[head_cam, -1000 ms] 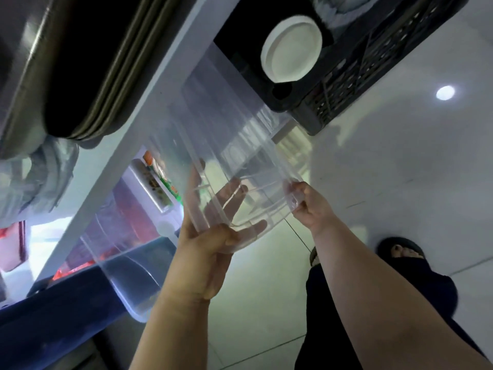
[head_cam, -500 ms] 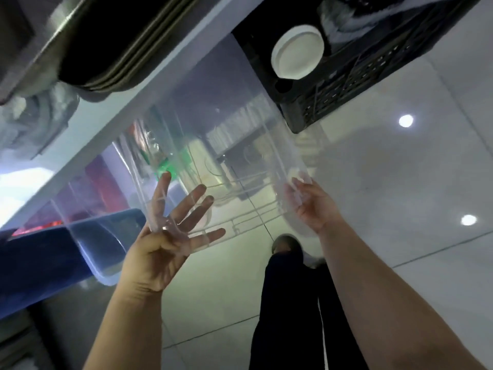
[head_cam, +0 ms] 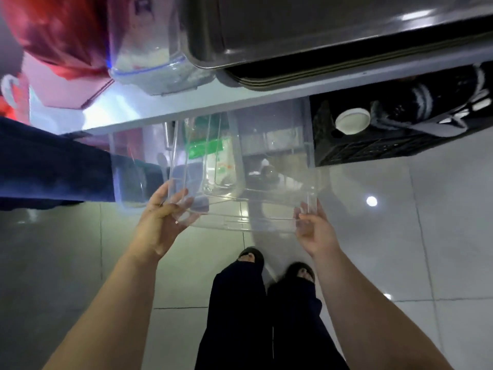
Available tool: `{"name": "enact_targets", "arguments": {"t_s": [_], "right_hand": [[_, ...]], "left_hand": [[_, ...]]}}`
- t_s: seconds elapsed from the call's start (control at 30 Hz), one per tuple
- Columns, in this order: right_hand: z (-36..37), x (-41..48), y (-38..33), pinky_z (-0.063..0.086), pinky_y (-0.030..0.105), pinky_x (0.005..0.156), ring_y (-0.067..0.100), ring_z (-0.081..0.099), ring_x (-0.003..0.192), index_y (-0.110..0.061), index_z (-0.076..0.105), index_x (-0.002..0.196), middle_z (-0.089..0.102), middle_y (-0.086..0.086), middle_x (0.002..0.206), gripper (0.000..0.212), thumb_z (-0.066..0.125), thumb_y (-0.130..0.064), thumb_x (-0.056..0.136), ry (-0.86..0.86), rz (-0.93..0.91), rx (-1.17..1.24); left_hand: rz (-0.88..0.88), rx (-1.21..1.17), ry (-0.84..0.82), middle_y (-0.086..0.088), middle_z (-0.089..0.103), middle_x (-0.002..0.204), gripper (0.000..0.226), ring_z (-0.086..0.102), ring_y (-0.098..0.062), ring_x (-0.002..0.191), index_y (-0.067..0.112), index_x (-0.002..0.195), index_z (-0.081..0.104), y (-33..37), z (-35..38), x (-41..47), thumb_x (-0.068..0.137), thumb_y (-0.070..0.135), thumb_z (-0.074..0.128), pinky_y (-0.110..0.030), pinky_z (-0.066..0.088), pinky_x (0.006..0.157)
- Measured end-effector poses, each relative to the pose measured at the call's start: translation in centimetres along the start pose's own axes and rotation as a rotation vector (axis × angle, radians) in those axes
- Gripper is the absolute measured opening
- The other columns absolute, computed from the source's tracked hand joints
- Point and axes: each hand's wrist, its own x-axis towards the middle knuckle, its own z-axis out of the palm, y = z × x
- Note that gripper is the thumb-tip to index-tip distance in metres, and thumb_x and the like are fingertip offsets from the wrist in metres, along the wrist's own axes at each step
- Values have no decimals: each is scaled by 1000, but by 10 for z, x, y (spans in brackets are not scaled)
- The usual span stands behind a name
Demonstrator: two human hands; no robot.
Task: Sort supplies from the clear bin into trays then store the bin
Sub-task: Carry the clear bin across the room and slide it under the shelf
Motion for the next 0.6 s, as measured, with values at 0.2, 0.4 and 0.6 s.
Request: {"name": "enact_targets", "arguments": {"t_s": [0.2, 0.4, 0.6], "right_hand": [[33, -24, 15, 45, 21, 52, 10, 60, 60, -40, 68, 95, 61, -4, 91, 70, 49, 21, 66, -67, -93, -164], [86, -41, 44, 47, 30, 76, 16, 53, 103, -41, 60, 104, 50, -5, 116, 72, 36, 22, 79, -35, -253, -304], [120, -38, 82, 44, 36, 93, 17, 45, 125, -50, 52, 122, 47, -7, 140, 72, 48, 8, 79, 10, -397, -574]], "left_hand": [[45, 231, 172, -4, 68, 113, 59, 62, -23, 100, 26, 124, 61, 3, -44, 1, 81, -15, 53, -44, 51, 93], [130, 294, 241, 16, 69, 112, 52, 62, -7, 103, 39, 126, 58, 9, -86, 4, 90, 1, 58, -26, 51, 86], [116, 390, 467, 6, 45, 142, 53, 39, -14, 132, 29, 141, 42, 12, -119, 12, 93, 12, 58, -30, 31, 108]]}}
